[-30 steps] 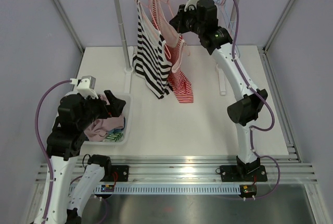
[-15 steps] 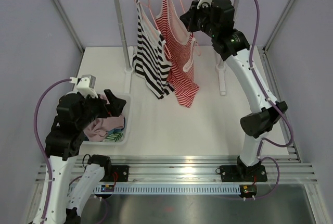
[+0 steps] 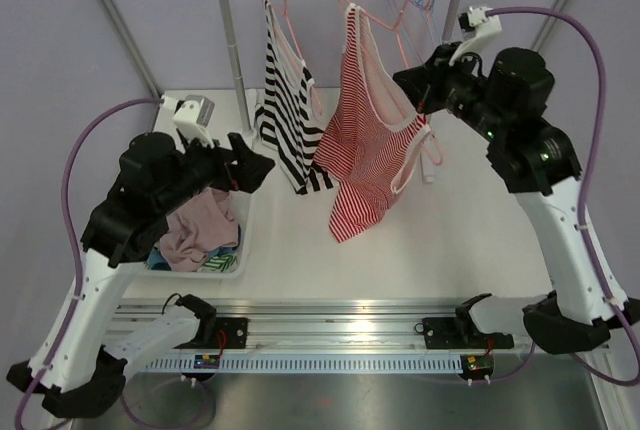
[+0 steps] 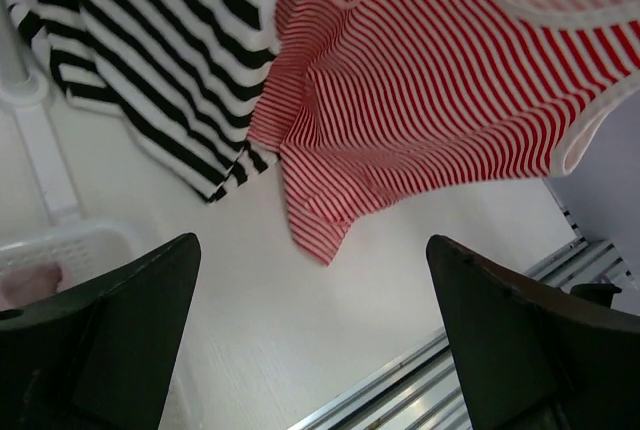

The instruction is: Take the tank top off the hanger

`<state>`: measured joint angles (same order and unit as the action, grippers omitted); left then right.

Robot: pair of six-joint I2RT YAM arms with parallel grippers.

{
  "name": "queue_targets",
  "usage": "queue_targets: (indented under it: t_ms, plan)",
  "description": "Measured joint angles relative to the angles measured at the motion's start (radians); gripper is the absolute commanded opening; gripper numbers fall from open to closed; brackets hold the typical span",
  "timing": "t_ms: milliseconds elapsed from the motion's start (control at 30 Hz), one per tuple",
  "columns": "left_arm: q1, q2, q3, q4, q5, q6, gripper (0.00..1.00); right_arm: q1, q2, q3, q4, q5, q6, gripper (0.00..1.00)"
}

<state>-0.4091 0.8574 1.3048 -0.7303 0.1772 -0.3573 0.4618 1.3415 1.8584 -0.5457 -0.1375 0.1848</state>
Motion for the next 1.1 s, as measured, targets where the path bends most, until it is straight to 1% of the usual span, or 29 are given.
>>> queue_targets:
  t_ms: [133,200,333,467,600,733,800,900,933,967,1033,1067,1100]
  plan:
    - [-0.204,0.136,0.185,0.029,-0.127,0.001,0.99,0.000,-0.139,-0.017,-0.084,-0.039,0.026,0.00]
    - [-0.286,0.200,0.274,0.053,-0.185,0.011,0.99,0.000,-0.203,-0.014,-0.139,-0.071,0.037,0.00]
    - [-0.394,0.299,0.401,0.127,-0.271,0.049,0.99,0.000,-0.284,-0.005,-0.239,-0.143,0.049,0.00]
    - [-0.459,0.367,0.459,0.207,-0.311,0.102,0.99,0.000,-0.359,-0.014,-0.314,-0.200,0.064,0.00]
    - [-0.480,0.430,0.494,0.248,-0.322,0.139,0.98,0.000,-0.426,-0.037,-0.351,-0.244,0.088,0.00]
    - [-0.496,0.462,0.478,0.293,-0.308,0.158,0.97,0.000,-0.495,-0.067,-0.365,-0.282,0.121,0.00]
    - [-0.515,0.465,0.458,0.317,-0.297,0.175,0.97,0.000,-0.510,-0.076,-0.367,-0.298,0.134,0.00]
    - [-0.551,0.471,0.444,0.347,-0.289,0.198,0.94,0.000,-0.514,-0.086,-0.367,-0.316,0.145,0.00]
    - [-0.560,0.475,0.444,0.355,-0.283,0.203,0.92,0.000,-0.513,-0.088,-0.370,-0.320,0.148,0.00]
    - [-0.565,0.480,0.444,0.363,-0.279,0.208,0.83,0.000,-0.512,-0.088,-0.373,-0.323,0.150,0.00]
    - [-0.569,0.487,0.444,0.374,-0.277,0.216,0.69,0.000,-0.512,-0.088,-0.375,-0.328,0.152,0.00]
    - [-0.569,0.493,0.444,0.378,-0.277,0.218,0.50,0.000,-0.512,-0.088,-0.375,-0.329,0.152,0.00]
    - [-0.569,0.498,0.444,0.383,-0.279,0.216,0.42,0.000,-0.512,-0.088,-0.376,-0.330,0.152,0.00]
